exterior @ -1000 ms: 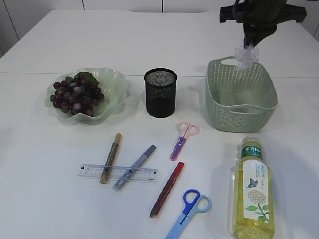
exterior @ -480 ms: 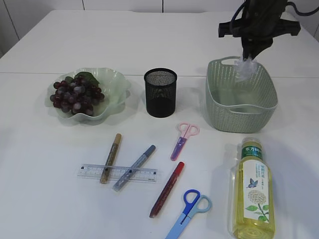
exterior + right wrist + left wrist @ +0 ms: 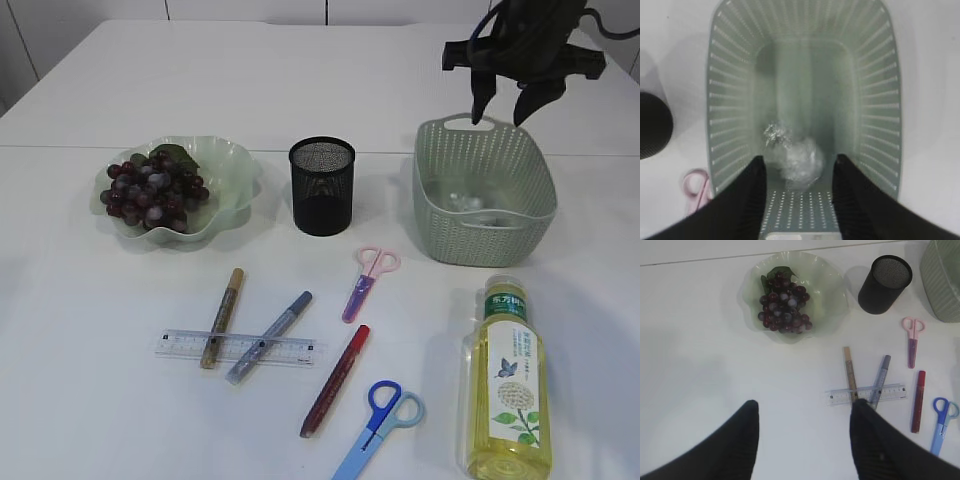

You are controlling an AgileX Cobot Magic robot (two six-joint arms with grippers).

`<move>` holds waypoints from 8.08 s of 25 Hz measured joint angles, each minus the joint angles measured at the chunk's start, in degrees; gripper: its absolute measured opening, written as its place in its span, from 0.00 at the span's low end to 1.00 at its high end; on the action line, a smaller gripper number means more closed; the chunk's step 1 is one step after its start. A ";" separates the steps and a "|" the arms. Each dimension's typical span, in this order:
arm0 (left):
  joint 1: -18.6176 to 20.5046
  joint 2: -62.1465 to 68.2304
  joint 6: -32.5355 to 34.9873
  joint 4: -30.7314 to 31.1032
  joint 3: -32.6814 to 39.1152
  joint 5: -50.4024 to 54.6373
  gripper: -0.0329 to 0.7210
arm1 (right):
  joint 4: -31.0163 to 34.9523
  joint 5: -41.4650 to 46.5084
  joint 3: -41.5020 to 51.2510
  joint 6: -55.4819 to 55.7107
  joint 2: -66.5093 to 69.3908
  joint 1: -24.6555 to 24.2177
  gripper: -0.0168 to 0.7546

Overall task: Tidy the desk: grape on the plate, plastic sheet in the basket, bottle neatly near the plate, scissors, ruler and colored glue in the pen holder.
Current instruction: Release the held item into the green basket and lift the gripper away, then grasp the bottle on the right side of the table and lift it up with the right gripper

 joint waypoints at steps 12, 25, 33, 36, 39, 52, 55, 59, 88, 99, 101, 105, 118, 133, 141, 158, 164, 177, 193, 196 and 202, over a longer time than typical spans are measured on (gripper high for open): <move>0.00 0.00 0.00 0.00 0.00 0.00 0.60 | 4.22 0.00 0.00 -3.15 -0.51 -0.14 0.70; 0.00 0.00 0.00 -0.72 0.00 0.00 0.59 | 4.70 0.00 13.74 -5.47 -16.85 -0.13 0.70; 0.00 0.00 0.00 -1.22 0.00 0.00 0.59 | 4.83 0.00 29.85 -5.47 -34.17 -0.13 0.70; 0.00 0.00 0.00 -1.30 0.00 0.00 0.59 | 4.96 0.12 33.61 -5.47 -40.22 -0.13 0.70; 0.00 0.00 0.00 -1.73 0.00 0.00 0.59 | 4.96 0.23 34.81 -5.47 -45.12 -0.13 0.70; 0.00 0.00 0.00 -2.30 0.00 0.00 0.59 | 9.17 0.23 52.12 4.60 -51.80 -0.13 0.70; 0.00 0.00 0.00 -2.50 0.00 0.00 0.59 | 9.57 0.23 56.01 7.42 -51.95 -0.13 0.70; 0.00 0.00 0.00 -2.64 0.00 0.00 0.59 | 11.04 0.03 59.75 9.94 -51.95 -0.13 0.70; 0.00 0.00 0.00 -2.97 0.00 0.00 0.59 | 17.73 -1.33 61.94 10.41 -41.19 2.53 0.82; 0.00 0.00 0.00 -2.60 0.00 0.00 0.59 | 17.15 -8.40 61.94 7.30 -34.12 6.88 0.80; 0.00 0.00 0.00 -2.51 0.00 0.00 0.59 | 17.15 -9.09 61.94 7.04 -32.39 7.75 0.80; 0.00 0.00 0.00 -2.47 0.00 0.00 0.59 | 17.00 -9.55 61.94 6.47 -29.83 8.21 0.80; 0.00 0.00 0.00 -2.38 0.00 0.00 0.59 | 16.26 -12.32 61.94 5.98 -26.86 8.21 0.82; 0.00 0.00 0.00 -2.34 0.00 0.00 0.59 | 16.89 -13.12 61.94 5.94 -23.59 10.11 0.84; 0.00 0.00 0.00 -2.22 0.03 0.00 0.59 | 16.10 -13.21 61.94 5.86 -23.46 10.11 0.84; 0.00 0.00 0.00 -1.99 0.03 0.00 0.59 | 15.59 -12.57 61.75 6.69 -19.89 10.11 0.84; 0.00 0.00 0.00 -1.99 0.03 0.00 0.59 | 15.78 -12.93 61.75 6.83 -18.16 10.11 0.84; 0.00 0.00 0.00 -1.86 0.03 0.00 0.59 | 15.90 -13.38 61.62 6.83 -15.92 10.11 0.83; 0.00 0.00 0.00 -1.58 0.03 0.00 0.59 | 16.02 -13.95 61.62 6.96 -15.34 10.11 0.68; 0.00 0.00 0.00 -1.58 0.03 0.00 0.59 | 16.02 -13.95 61.50 6.96 -15.34 10.11 0.65; 0.00 0.00 0.00 -1.58 0.03 0.00 0.59 | 15.56 -13.95 61.50 6.96 -15.34 10.11 0.64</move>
